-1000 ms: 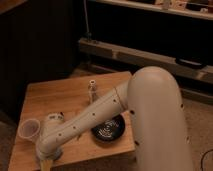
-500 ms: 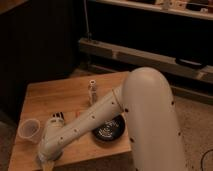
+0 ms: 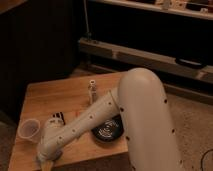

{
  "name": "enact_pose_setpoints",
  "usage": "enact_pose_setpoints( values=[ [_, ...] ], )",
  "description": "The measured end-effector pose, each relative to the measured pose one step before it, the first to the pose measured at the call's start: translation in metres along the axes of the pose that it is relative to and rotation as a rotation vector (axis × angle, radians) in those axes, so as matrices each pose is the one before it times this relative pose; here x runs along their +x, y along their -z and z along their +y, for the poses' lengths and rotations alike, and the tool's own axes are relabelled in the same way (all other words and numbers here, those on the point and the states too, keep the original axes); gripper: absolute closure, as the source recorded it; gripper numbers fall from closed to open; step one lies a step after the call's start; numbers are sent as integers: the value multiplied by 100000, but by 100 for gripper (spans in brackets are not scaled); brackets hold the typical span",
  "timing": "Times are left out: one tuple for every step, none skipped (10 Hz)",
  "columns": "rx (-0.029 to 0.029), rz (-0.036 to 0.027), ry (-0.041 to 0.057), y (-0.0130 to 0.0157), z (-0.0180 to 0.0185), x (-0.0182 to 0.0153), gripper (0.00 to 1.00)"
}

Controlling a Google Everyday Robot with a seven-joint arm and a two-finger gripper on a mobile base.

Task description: Place the white sponge in the ceramic cup

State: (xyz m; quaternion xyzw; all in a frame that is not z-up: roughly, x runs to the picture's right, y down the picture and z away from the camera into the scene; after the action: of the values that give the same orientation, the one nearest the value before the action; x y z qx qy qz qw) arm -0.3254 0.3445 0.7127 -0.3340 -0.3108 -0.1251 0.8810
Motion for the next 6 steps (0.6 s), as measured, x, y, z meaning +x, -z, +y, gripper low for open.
enact_pose_setpoints(
  values=[
    [-337,53,3,-67,-30,-10,51],
    [-405,-35,-45,-77,-19,-49,62],
    [-287,2,109,-47,-33,-84,72],
    [-176,89,-60,2,-40,1,80],
    [248,-43,-432,247,-115,119,85],
    [1045,-1255,-1010,671,-186,14,86]
  ],
)
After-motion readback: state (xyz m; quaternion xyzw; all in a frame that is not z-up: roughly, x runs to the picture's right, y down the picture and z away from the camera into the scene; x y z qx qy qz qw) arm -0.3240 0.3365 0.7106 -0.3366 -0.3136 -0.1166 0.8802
